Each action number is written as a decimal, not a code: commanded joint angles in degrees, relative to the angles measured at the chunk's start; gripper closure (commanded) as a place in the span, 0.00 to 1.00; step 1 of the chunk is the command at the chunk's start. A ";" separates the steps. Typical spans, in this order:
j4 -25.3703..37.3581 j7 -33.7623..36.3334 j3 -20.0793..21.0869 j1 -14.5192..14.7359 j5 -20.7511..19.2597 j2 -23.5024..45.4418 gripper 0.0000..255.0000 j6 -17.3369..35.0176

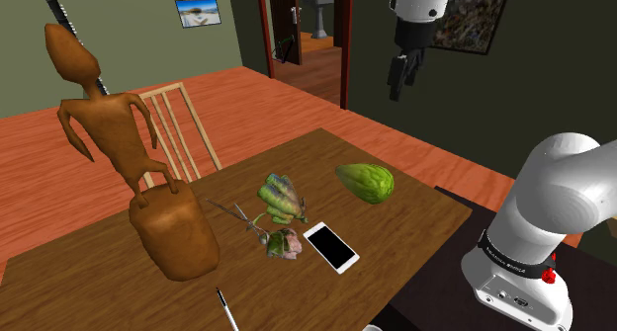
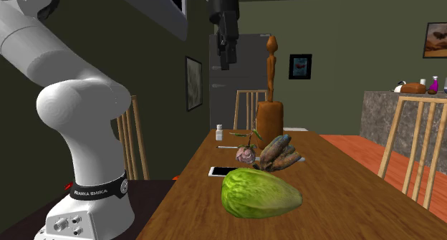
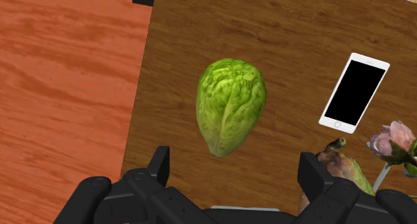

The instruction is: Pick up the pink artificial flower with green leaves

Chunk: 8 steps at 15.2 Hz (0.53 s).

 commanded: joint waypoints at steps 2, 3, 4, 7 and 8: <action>-0.57 1.61 1.19 0.30 0.71 0.54 0.00 0.71; -1.06 3.22 2.38 0.60 1.42 1.17 0.00 1.44; -1.49 4.82 3.58 0.90 2.12 1.89 0.00 2.19; -2.31 9.62 7.16 1.78 4.16 4.56 0.00 4.57; -2.43 11.21 8.36 2.05 4.79 5.62 0.00 5.40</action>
